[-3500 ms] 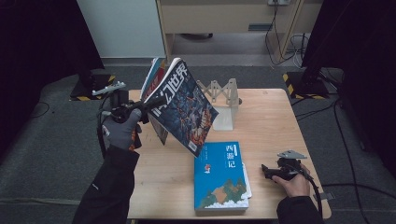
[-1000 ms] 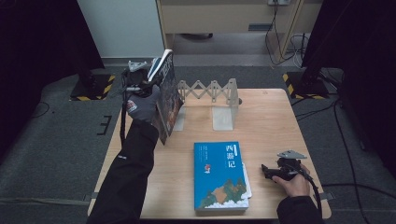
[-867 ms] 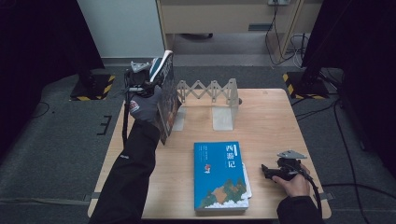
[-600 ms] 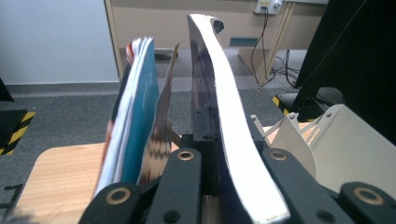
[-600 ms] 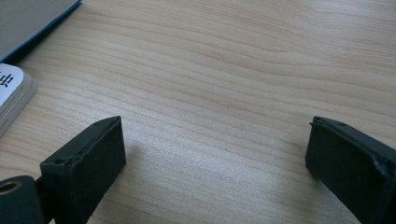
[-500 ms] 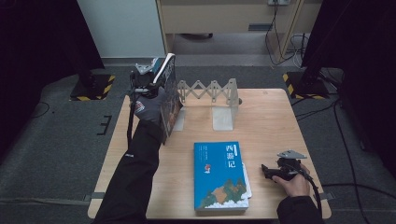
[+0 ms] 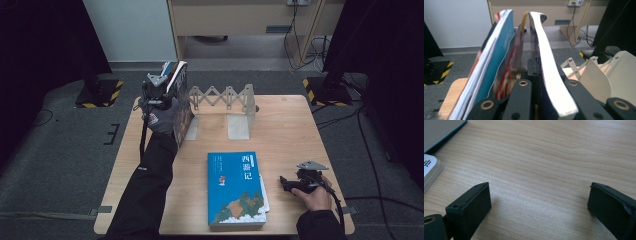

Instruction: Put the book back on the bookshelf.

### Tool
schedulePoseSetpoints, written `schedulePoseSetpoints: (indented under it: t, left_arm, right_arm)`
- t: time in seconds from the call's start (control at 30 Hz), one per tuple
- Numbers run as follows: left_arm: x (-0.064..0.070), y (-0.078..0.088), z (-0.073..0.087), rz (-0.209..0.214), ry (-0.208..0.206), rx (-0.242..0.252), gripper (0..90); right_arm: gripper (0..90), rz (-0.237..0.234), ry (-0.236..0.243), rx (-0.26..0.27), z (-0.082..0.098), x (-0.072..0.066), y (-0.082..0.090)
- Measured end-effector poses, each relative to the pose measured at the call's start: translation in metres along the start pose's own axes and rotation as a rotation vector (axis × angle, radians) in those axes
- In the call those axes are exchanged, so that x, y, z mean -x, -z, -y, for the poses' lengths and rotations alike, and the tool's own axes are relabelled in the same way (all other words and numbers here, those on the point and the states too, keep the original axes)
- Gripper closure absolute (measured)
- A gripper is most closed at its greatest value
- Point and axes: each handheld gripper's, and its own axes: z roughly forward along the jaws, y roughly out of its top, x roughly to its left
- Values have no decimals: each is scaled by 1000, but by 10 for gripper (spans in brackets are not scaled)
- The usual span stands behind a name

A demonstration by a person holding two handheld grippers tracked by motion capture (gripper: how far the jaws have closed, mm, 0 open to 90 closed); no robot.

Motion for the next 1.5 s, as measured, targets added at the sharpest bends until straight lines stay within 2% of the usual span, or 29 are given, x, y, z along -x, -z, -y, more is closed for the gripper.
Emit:
schedulePoseSetpoints:
  t: [0.2,0.3,0.57,0.73,0.97,1.13,1.3,1.5]
  left_arm:
    - [-1,-4,7,-16,14,20,820]
    - [1,-3,9,-17,15,47,819]
    - [1,-1,14,-38,-23,33,812]
    - [-1,3,18,-37,-27,15,797]
    - [-5,12,19,-46,-31,23,760]
    - [-4,18,19,-59,-65,29,749]
    - [-2,26,21,-44,-73,42,713]
    - [0,34,21,-58,-94,56,681]
  right_arm:
    - [52,-1,4,1,0,0,0]
    - [52,-1,4,1,0,0,0]
    - [52,-1,4,1,0,0,0]
    - [52,-2,5,0,0,0,0]
    - [52,-2,3,0,0,0,0]
    - [52,-2,3,0,0,0,0]
    - [52,-1,3,0,0,0,0]
    - [52,-2,3,0,0,0,0]
